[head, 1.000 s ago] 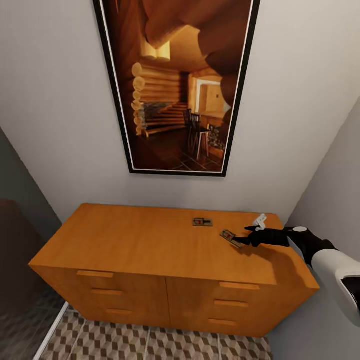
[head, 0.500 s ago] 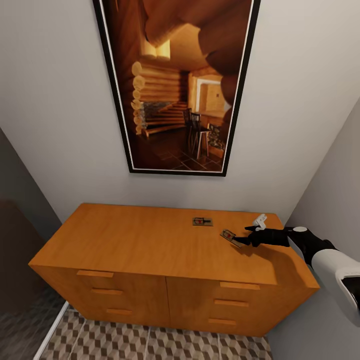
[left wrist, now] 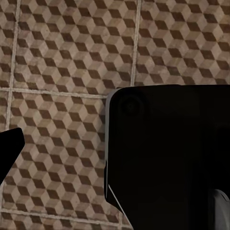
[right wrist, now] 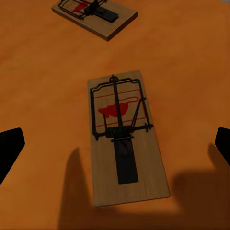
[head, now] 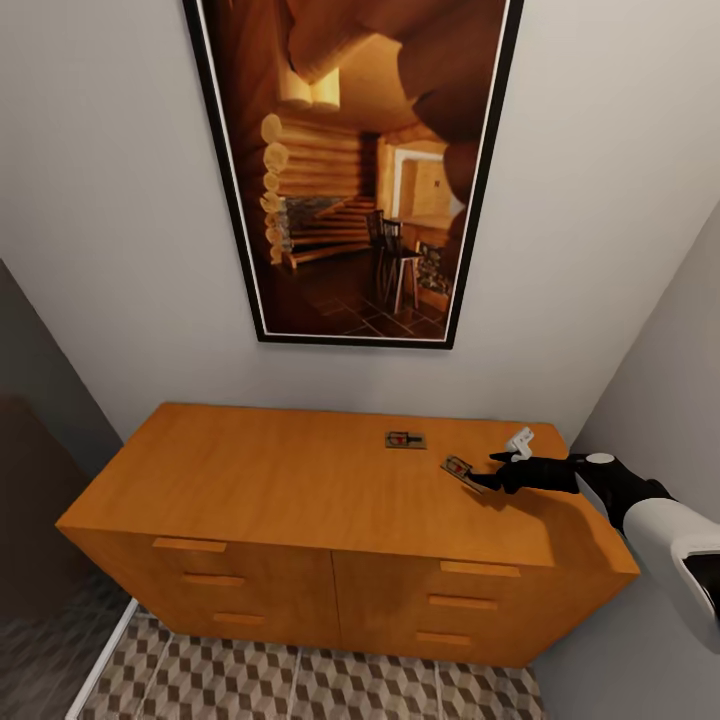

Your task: Take the four mousetraps from the cabinet in the bathroom and place them on the bathroom floor. Make sure all four end up on the same floor surface, and ensure that at least two of them are either under or directly next to the same bathroom sink.

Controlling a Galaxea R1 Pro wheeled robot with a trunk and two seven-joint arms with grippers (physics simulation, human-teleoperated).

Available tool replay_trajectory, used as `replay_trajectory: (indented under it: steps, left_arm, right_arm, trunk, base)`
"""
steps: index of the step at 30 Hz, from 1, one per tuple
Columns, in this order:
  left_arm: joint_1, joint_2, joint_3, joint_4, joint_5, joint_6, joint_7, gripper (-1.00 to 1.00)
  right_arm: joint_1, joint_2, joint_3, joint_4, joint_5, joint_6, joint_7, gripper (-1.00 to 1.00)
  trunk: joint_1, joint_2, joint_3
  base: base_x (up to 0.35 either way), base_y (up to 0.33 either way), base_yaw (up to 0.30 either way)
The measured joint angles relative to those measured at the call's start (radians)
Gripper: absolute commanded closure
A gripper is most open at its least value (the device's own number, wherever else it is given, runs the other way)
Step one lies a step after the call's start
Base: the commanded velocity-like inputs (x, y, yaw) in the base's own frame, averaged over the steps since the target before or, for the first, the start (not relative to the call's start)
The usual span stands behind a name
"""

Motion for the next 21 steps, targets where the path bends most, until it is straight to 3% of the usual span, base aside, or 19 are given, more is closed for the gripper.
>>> replay_trajectory:
  steps: [21]
  left_arm:
    - [0.0,0.0,0.0,0.0,0.0,0.0,0.0,-1.0]
  right_arm:
    - [0.0,0.0,0.0,0.0,0.0,0.0,0.0,-1.0]
  trunk:
    - [0.0,0.0,-0.001]
  base:
    - [0.075,0.0,0.0]
